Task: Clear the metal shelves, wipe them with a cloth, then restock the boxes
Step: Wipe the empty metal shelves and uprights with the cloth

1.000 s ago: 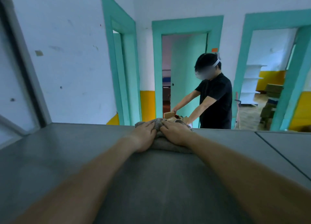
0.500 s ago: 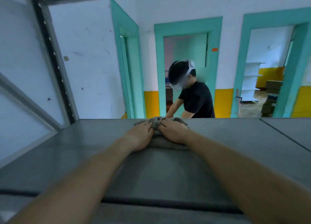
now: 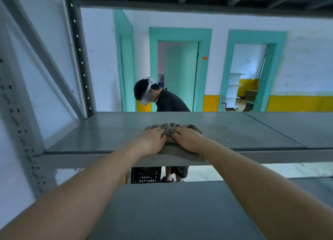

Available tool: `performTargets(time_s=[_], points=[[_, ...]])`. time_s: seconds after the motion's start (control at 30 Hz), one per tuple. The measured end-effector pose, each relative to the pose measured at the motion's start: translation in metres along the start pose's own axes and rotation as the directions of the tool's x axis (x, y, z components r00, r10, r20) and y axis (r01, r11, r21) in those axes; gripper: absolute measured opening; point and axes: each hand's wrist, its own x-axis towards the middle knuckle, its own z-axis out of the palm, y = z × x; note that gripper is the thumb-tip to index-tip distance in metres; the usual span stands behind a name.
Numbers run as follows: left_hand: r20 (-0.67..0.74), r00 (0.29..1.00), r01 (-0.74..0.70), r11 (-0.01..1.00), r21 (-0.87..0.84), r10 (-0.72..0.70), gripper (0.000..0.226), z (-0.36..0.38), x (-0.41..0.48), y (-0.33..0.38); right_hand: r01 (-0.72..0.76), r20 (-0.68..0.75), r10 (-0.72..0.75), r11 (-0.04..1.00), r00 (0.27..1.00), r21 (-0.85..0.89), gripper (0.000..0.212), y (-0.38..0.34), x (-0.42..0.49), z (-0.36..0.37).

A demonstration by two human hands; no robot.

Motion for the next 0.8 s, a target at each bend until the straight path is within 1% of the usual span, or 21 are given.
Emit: performTargets(time_s=[0.13, 0.3, 0.43, 0.47, 0.57, 0.63, 0.73, 0.8], points=[[0.016, 1.000, -0.018, 1.000, -0.017, 0.019, 0.052, -0.004, -0.020, -0.006, 0.012, 0.008, -0.012, 1.000, 1.000, -0.022, 0.050, -0.016, -0.016, 0.003], [0.028, 1.000, -0.012, 0.999, -0.035, 0.013, 0.054, -0.009, -0.039, -0.018, 0.043, 0.027, -0.041, 0.997, 0.999, -0.058, 0.052, -0.032, -0.014, 0.008], [0.039, 0.999, 0.014, 1.000, -0.004, -0.013, 0.054, -0.016, -0.049, -0.030, 0.068, 0.064, -0.063, 0.994, 0.996, -0.086, 0.051, -0.047, -0.004, 0.011], [0.041, 0.999, 0.024, 1.000, 0.002, -0.024, 0.055, -0.017, -0.049, -0.034, 0.070, 0.079, -0.062, 0.993, 0.995, -0.095, 0.053, -0.051, -0.001, 0.012], [0.058, 0.997, 0.054, 0.998, 0.011, -0.054, 0.056, -0.018, -0.045, -0.047, 0.101, 0.091, -0.091, 0.989, 0.992, -0.112, 0.070, -0.058, 0.013, 0.016], [0.076, 0.996, 0.055, 0.998, 0.009, -0.056, 0.057, -0.016, -0.037, -0.053, 0.093, 0.094, -0.085, 0.992, 0.992, -0.087, 0.067, -0.058, 0.024, 0.019], [0.086, 0.995, 0.055, 0.998, 0.006, -0.055, 0.058, -0.017, -0.025, -0.061, 0.088, 0.117, -0.080, 0.994, 0.990, -0.064, 0.069, -0.055, 0.040, 0.022], [0.081, 0.995, 0.059, 0.998, -0.022, -0.057, 0.058, -0.019, -0.015, -0.065, 0.097, 0.120, -0.089, 0.993, 0.989, -0.064, 0.064, -0.050, 0.057, 0.025]])
